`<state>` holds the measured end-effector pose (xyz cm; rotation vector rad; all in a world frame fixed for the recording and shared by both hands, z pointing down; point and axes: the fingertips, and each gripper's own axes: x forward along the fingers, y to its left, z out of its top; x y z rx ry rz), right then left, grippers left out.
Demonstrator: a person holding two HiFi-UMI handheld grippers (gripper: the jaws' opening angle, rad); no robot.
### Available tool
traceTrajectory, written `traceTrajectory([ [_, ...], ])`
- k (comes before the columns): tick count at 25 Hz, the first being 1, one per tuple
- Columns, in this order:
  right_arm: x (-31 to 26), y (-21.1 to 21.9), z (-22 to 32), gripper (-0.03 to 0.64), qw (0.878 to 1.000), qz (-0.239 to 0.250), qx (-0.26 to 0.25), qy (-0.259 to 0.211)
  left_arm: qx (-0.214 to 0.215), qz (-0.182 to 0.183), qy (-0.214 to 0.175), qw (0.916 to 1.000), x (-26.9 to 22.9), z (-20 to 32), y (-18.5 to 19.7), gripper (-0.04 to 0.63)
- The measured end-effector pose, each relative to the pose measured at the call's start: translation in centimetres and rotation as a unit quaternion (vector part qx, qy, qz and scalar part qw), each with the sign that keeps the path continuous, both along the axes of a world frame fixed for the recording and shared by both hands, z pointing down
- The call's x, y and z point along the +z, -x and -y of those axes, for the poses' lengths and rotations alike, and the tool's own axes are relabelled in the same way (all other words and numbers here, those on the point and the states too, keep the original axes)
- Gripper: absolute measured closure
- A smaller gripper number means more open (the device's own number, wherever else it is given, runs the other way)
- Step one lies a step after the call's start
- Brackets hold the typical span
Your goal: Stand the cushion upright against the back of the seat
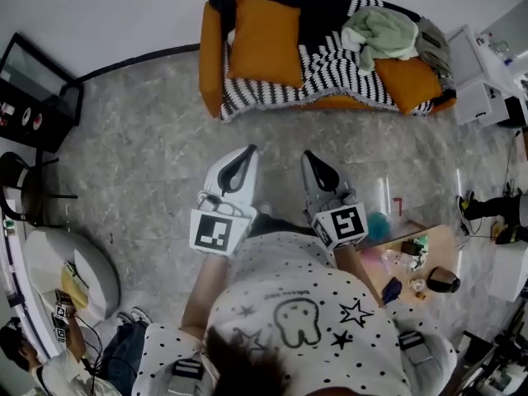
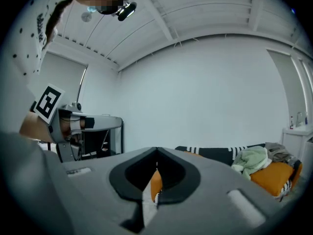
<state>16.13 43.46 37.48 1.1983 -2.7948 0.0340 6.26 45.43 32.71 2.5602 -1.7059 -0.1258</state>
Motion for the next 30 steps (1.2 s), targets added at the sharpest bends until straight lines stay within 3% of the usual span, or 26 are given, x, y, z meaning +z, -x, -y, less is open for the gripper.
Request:
traceTrajectory([
  [10,-1.1,3.3,6.0,0.621,1.000,-0.014,0.025,-0.010,0.030,0.016,0.025,0.9991,0.6,5.1,2.7,0.600],
  [14,-1.6,5.4,8.1,0.621,0.999,-0.021,0.024,-0.009,0.056,0.020,0.014,0.9981,0.1,8.4,4.0,0.600],
  [30,-0.3,7.9,13.2,0.621,0.998,-0.016,0.061,0.011,0.051,-0.021,0.029,0.9981,0.5,14.3,8.1,0.600],
])
